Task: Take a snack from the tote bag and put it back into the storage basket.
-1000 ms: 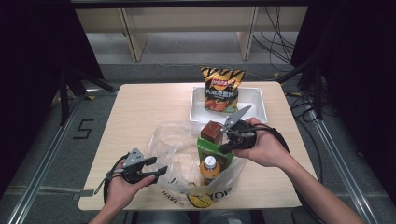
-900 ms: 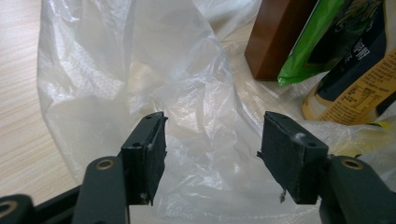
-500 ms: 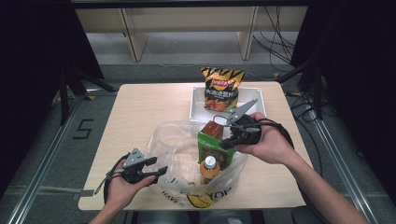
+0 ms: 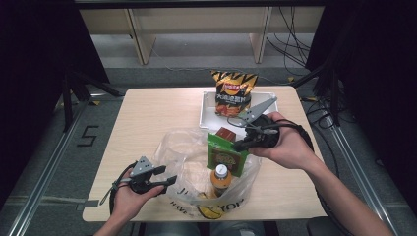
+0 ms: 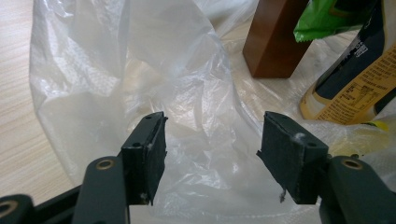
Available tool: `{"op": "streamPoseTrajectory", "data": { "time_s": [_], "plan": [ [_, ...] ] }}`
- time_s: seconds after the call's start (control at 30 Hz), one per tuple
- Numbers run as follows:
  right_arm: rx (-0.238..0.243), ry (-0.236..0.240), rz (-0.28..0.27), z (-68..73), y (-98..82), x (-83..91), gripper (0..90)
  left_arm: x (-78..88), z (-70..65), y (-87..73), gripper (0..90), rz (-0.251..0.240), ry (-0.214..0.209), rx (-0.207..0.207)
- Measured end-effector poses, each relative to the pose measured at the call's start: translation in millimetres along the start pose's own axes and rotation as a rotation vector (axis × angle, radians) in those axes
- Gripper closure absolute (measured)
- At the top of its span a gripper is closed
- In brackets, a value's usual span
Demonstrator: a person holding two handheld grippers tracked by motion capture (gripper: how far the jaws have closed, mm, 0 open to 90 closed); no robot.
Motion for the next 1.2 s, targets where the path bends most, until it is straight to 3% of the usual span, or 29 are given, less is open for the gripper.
{"op": "streamPoseTrajectory", "data": {
  "time_s": [0.53,0.63,0.73,0.83,0.9,1.0,1.2],
  "plan": [
    [0.006,-0.009,-0.034,-5.9,13.3,19.6,90.0,-0.3,0.1,-0.4,39.8,0.001,-0.002,-0.001],
    [-0.01,-0.024,-0.039,-6.5,15.8,23.0,90.0,-0.6,-0.1,0.0,39.8,-0.003,-0.003,0.002],
    [0.01,-0.018,-0.048,-7.9,18.2,26.0,90.0,-0.7,-0.1,-0.3,39.8,0.0,-0.002,0.001],
    [-0.011,-0.031,-0.05,-8.6,20.4,29.6,90.0,-0.5,-0.3,-0.1,39.8,-0.001,-0.003,0.0],
    [0.011,-0.028,-0.062,-10.0,23.0,31.9,90.0,-0.4,-0.3,0.0,39.8,-0.001,-0.004,0.0],
    [-0.007,-0.029,-0.053,-10.6,24.7,37.8,90.0,-0.5,-0.2,-0.2,39.8,0.0,-0.003,0.0],
    [0.006,-0.031,-0.083,-12.8,30.4,45.8,90.0,-1.4,-0.5,0.2,39.8,-0.005,-0.007,0.0]
  ]
}}
Point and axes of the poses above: each handheld gripper's, and its own axes: x roughly backward along the jaws, y roughly out of its top, z roughly to its left, the point moved 10 cm from there along -x, roughly forward along the jaws, and after that the axes turned 14 degrees about -y, right-handed, at the moved point
